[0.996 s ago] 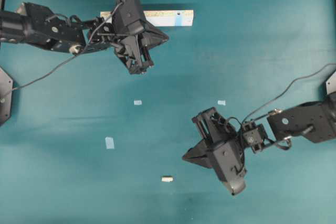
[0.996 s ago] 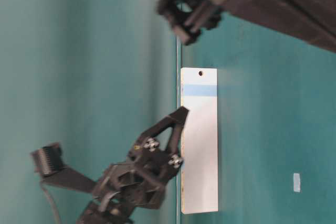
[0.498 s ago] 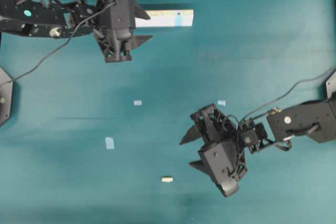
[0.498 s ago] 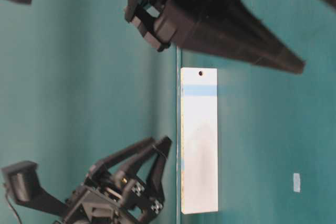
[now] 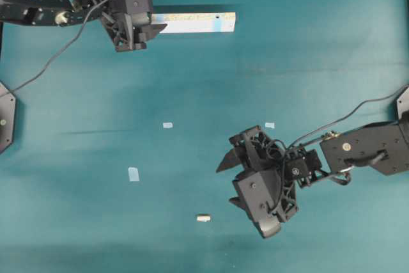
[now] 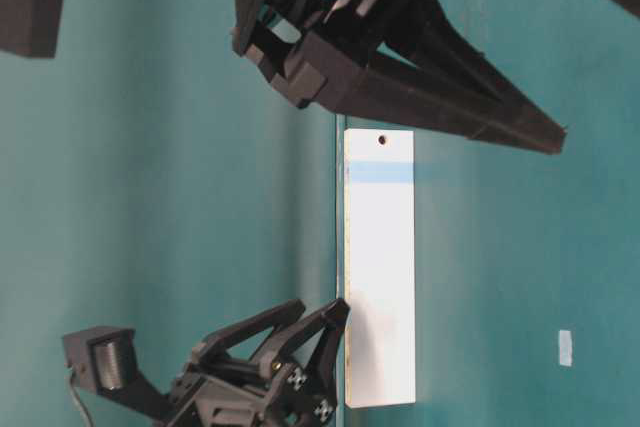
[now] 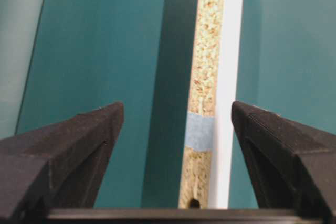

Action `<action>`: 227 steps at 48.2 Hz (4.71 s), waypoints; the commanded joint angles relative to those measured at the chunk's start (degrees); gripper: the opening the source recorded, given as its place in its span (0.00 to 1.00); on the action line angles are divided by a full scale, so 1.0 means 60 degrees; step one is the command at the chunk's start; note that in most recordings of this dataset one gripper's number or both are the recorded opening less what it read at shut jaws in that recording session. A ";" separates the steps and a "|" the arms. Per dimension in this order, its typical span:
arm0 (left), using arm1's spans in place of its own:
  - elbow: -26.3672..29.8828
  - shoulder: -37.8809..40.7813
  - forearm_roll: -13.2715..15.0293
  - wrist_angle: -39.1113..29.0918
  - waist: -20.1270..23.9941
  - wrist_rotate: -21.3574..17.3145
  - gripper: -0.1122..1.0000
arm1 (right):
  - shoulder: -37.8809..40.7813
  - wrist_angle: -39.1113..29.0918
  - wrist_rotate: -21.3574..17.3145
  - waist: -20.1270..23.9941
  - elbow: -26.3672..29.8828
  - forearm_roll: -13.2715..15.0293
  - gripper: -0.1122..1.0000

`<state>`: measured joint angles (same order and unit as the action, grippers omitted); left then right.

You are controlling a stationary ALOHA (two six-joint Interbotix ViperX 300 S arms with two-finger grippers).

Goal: Move the wooden board into place and insert the rod into its hole.
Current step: 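Lower the left gripper onto the board's left end and close it, then drag the held board down toward the table center with the left gripper, then slide the board rightward toward the right gripper, adjusting its position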

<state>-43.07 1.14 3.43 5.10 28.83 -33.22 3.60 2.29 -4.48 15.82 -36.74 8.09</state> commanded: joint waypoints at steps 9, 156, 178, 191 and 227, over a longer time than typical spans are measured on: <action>0.0088 0.0425 0.0000 0.0542 0.0015 0.0044 0.89 | -0.0044 -0.0190 -0.0088 0.0000 0.0410 -0.0015 0.87; 0.1450 0.1685 0.0059 0.0923 -0.4673 0.4263 0.29 | -0.0088 -0.1011 -0.0103 -0.0044 0.0835 0.0029 0.87; 0.1318 0.1831 0.0059 0.0923 -0.4761 0.4834 0.29 | -0.0088 -0.1011 -0.0103 -0.0029 0.0835 0.0029 0.87; 0.1377 0.2168 0.0059 0.0996 -0.4775 0.4834 0.29 | -0.0088 -0.1011 -0.0103 -0.0029 0.0820 0.0044 0.87; 0.1553 0.2300 0.0059 0.1157 -0.4761 0.4937 0.29 | -0.0088 -0.1011 -0.0103 -0.0029 0.0776 0.0044 0.87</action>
<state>-35.07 16.08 3.69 11.87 0.35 -4.13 4.39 -4.04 -5.10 15.64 -32.96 8.26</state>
